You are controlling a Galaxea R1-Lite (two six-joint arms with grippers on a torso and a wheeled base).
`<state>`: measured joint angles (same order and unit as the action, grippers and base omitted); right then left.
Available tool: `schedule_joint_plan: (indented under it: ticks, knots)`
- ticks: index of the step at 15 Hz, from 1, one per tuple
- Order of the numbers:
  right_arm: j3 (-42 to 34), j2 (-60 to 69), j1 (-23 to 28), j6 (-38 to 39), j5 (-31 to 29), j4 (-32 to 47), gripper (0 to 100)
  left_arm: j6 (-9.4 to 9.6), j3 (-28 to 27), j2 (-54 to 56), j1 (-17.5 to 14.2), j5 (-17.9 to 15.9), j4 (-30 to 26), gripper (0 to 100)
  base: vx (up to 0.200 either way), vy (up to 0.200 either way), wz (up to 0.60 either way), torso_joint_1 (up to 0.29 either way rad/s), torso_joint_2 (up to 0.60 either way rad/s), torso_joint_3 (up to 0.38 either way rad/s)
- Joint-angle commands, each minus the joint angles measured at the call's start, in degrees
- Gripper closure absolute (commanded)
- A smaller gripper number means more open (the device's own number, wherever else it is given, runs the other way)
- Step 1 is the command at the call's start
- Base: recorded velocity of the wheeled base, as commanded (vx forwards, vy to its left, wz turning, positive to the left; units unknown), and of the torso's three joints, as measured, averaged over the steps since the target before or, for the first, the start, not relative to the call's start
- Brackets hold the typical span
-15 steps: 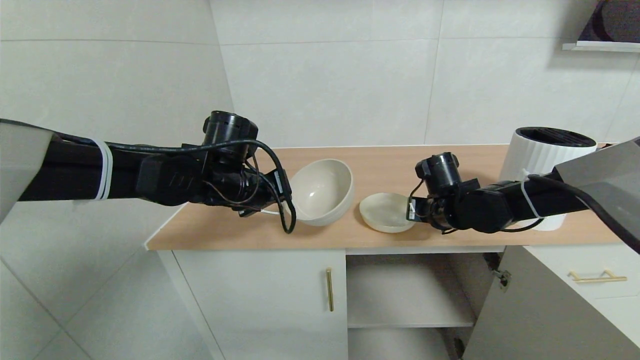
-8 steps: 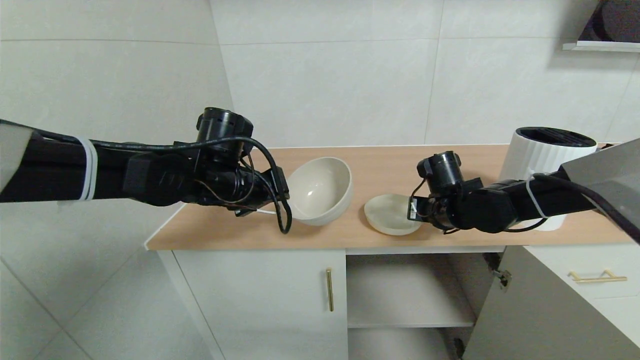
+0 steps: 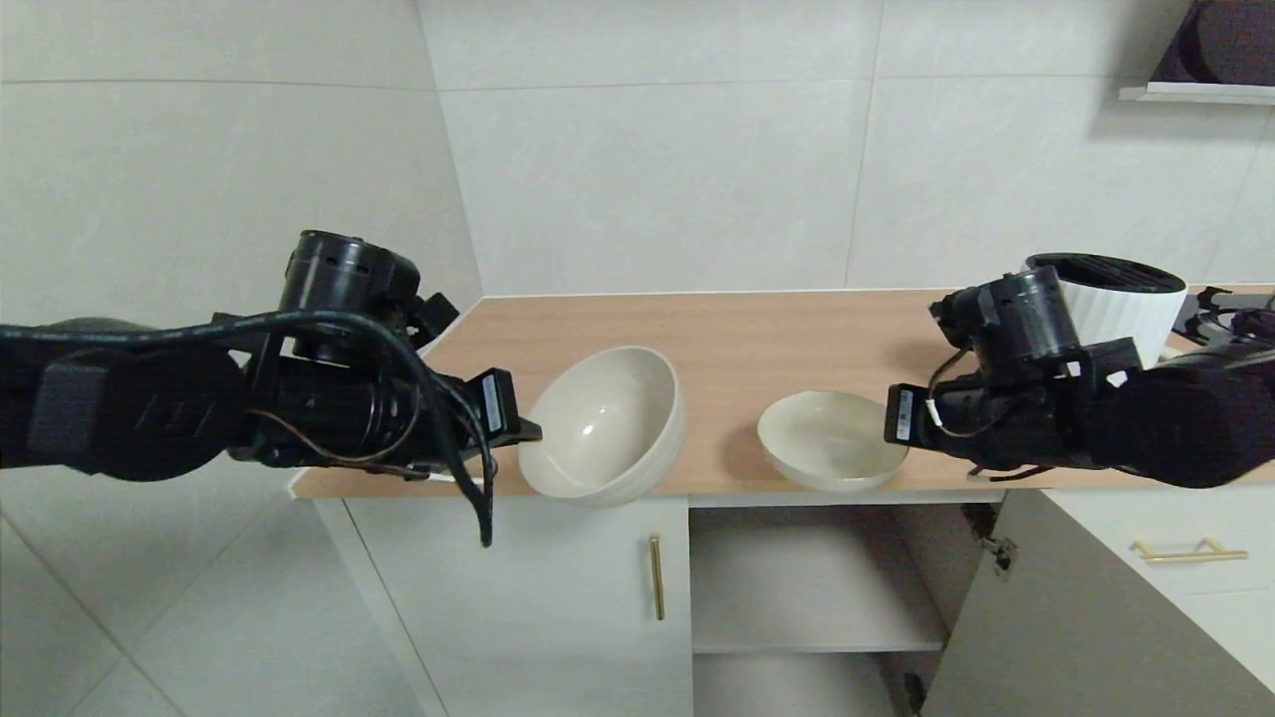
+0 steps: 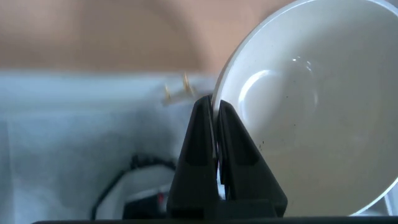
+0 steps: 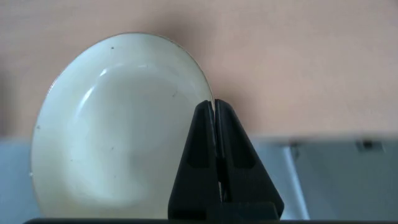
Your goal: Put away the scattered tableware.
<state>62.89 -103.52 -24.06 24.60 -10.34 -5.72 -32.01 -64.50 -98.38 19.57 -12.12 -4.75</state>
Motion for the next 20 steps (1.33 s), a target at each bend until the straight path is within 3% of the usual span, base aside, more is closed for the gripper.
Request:
schedule_joint_plan:
  ticks: [1,4,6,11,14,20]
  knots:
    - [-5.5,6.67,-0.11,0.27,1.55,-0.17,100,0.11,5.35,5.3,-0.05,-2.74,0.54,100,0.0,0.0,0.0,0.0,0.0,0.0]
    - [-8.14,9.57,-1.25,0.45,1.81,-0.08,100,0.46,12.73,8.2,-0.05,-4.05,5.19,100,0.0,0.0,0.0,0.0,0.0,0.0]
    - [-11.3,11.06,-2.22,0.54,2.43,-0.17,100,1.87,18.09,9.26,0.3,-4.23,11.7,100,0.0,0.0,0.0,0.0,0.0,0.0]
    - [-16.84,12.38,-2.04,0.54,3.39,-0.17,100,2.74,19.06,10.05,2.32,-3.88,11.61,100,0.0,0.0,0.0,0.0,0.0,0.0]
    - [-17.98,12.12,-2.04,0.54,3.31,-0.26,100,4.85,19.5,10.22,3.37,-3.79,9.76,100,0.0,0.0,0.0,0.0,0.0,0.0]
    - [-18.86,12.03,-1.78,0.36,3.22,-0.35,100,5.29,18.8,8.82,3.46,-3.53,7.83,100,-0.1,0.0,0.0,0.004,0.0,0.0]
